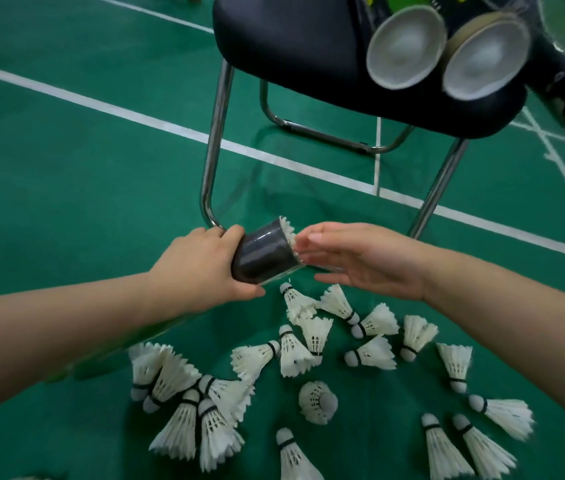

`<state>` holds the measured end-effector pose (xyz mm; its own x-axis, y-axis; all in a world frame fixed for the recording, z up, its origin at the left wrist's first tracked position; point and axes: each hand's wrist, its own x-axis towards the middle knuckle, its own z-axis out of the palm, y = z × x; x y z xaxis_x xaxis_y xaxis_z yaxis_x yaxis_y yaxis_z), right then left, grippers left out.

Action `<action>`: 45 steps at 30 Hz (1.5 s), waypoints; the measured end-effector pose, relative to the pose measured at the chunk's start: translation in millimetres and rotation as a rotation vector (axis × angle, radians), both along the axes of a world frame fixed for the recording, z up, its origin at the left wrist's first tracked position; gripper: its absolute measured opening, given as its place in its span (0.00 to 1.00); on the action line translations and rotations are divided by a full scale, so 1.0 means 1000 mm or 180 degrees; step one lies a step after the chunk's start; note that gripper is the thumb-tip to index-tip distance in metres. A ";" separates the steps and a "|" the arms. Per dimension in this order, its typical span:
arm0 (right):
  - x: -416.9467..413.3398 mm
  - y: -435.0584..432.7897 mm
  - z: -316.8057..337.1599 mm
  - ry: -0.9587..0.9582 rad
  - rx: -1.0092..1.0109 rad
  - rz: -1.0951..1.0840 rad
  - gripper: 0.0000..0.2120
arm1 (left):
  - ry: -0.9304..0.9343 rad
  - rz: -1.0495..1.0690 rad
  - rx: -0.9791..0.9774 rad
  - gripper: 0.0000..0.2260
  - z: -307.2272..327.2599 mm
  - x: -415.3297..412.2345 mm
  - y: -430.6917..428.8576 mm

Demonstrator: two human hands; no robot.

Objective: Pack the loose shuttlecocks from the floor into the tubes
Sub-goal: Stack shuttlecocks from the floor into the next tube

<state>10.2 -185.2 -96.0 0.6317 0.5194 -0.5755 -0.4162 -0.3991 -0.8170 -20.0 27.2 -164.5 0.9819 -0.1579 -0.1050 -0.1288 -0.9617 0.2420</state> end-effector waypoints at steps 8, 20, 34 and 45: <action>-0.042 0.008 -0.001 -0.0080 -0.0002 0.0460 0.21 | -0.0270 -0.0347 0.0143 0.34 0.022 -0.037 -0.017; -0.025 0.017 -0.004 -0.0792 -0.0276 -0.0230 0.10 | -0.0285 -0.0050 0.0309 0.31 0.026 -0.028 0.002; 0.015 -0.006 -0.158 0.1122 -0.0718 -0.1942 0.13 | 0.0121 0.0111 0.0266 0.33 -0.019 0.004 0.017; 0.037 -0.015 -0.127 0.1249 0.0250 -0.2717 0.09 | 0.0218 0.0125 0.0402 0.35 -0.029 0.015 0.011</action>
<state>47.2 -200.3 -222.7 0.5850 0.0169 -0.8109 -0.7936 0.2179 -0.5680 -5.2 37.9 -193.3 0.9769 -0.1009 -0.1884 -0.0778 -0.9890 0.1258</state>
